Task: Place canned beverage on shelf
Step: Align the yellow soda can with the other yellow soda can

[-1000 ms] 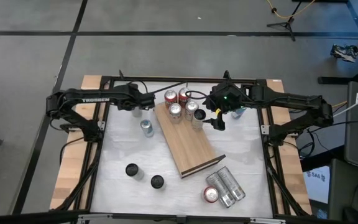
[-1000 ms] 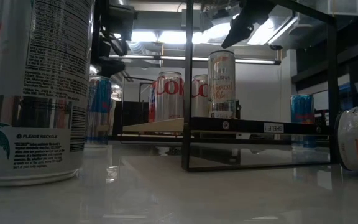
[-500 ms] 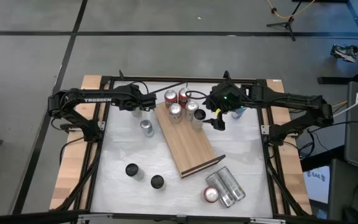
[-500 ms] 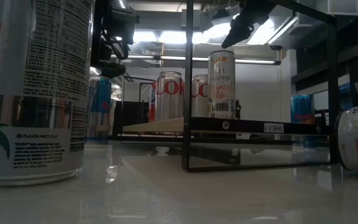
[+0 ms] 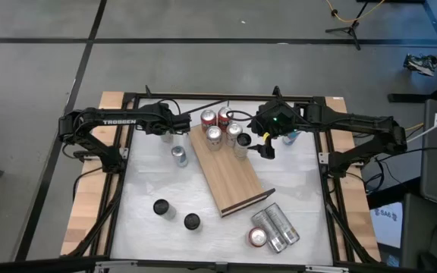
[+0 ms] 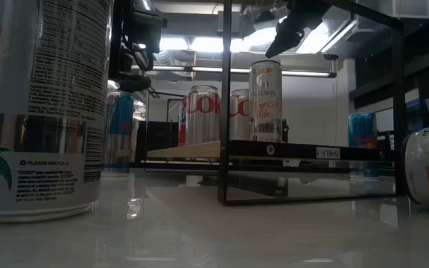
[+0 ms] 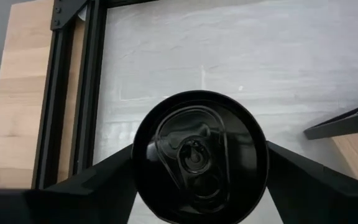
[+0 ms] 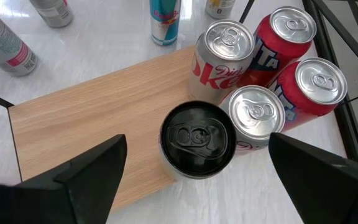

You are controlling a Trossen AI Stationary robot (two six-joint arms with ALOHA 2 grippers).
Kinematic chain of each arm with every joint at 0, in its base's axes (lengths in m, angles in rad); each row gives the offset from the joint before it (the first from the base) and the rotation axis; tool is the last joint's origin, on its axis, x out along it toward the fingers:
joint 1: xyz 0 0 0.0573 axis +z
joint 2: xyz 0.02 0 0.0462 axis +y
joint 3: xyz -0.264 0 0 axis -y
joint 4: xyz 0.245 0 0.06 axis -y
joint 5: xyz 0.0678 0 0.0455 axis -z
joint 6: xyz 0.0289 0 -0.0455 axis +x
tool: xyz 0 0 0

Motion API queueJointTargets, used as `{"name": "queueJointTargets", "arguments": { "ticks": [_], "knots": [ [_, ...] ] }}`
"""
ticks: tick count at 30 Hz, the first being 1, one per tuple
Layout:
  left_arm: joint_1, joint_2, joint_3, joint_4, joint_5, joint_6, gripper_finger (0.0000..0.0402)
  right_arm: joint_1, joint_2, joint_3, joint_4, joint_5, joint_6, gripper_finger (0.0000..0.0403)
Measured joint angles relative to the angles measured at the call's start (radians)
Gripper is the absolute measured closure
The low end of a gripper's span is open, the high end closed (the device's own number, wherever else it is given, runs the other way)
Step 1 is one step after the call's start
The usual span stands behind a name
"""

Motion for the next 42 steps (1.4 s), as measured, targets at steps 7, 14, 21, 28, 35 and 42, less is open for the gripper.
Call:
{"name": "queueJointTargets", "arguments": {
  "ticks": [7,14,21,28,35,42],
  "knots": [
    [0.000,0.000,0.000,0.000,-0.015,-0.017,0.0129,0.000,0.000,0.000,-0.001,0.000,0.000,0.0015],
    [0.000,0.000,0.000,0.001,-0.017,0.010,0.0130,0.000,0.000,0.000,-0.006,0.000,0.000,0.0015],
    [0.000,-0.002,0.000,0.000,-0.019,0.040,0.0131,0.000,0.000,0.000,-0.006,0.000,0.000,0.0015],
    [0.000,-0.036,-0.002,-0.002,-0.004,0.113,0.0131,0.000,0.000,0.000,-0.006,0.000,0.000,0.0015],
    [-0.015,-0.118,-0.002,0.004,0.017,0.243,0.0131,0.000,0.000,0.000,-0.006,0.000,0.000,0.0015],
    [-0.070,-0.227,-0.002,0.015,0.084,0.403,0.0131,0.000,0.000,0.000,-0.005,0.000,0.000,0.0015]
  ]
}}
